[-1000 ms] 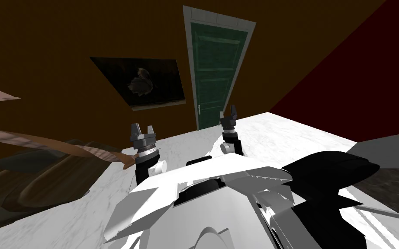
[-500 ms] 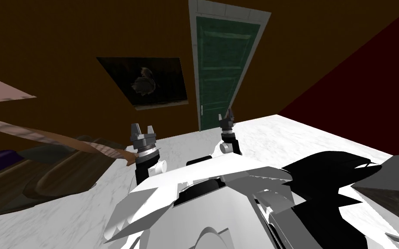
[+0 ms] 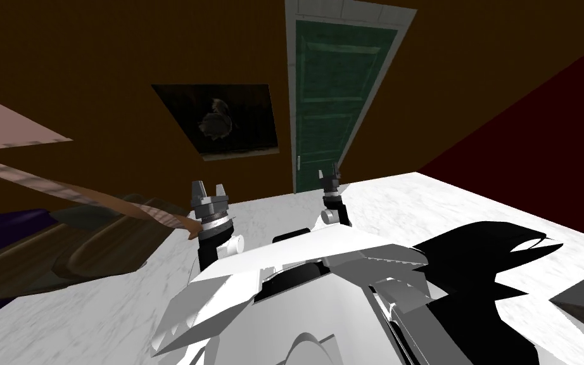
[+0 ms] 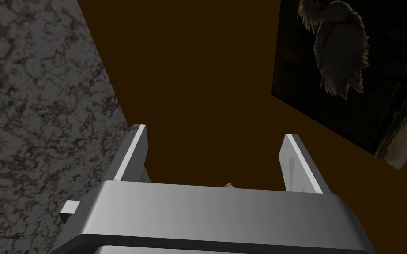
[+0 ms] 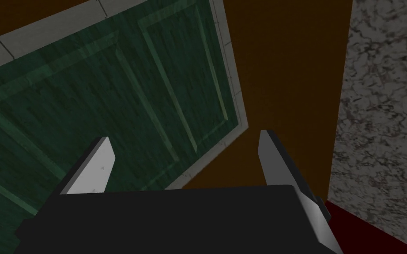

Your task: Pull the door open

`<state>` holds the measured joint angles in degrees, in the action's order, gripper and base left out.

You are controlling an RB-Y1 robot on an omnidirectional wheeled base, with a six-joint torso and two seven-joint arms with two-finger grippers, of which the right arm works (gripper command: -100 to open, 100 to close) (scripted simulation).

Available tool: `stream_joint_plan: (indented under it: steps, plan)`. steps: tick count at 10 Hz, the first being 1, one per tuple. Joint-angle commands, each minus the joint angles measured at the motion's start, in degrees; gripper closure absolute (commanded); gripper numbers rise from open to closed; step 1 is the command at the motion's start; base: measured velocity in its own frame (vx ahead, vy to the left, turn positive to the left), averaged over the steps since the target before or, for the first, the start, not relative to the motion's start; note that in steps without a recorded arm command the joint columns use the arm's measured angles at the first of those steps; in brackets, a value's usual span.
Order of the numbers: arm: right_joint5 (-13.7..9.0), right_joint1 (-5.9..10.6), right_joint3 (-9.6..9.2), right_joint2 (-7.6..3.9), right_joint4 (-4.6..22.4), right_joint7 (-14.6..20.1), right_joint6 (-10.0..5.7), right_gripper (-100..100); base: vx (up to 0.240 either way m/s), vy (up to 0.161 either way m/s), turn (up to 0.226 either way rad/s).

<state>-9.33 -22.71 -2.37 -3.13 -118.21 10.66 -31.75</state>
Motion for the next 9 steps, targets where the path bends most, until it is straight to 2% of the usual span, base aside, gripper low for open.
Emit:
stream_joint_plan:
  steps: [1, 9]
  plan:
    - [-0.91, 0.57, 0.25, -0.25, 1.9, 1.63, -0.42, -100, 0.092, -0.043, 0.125]
    - [-6.26, 3.64, 1.67, -1.38, 13.13, 10.72, -3.12, -100, 0.088, -0.046, 0.122]
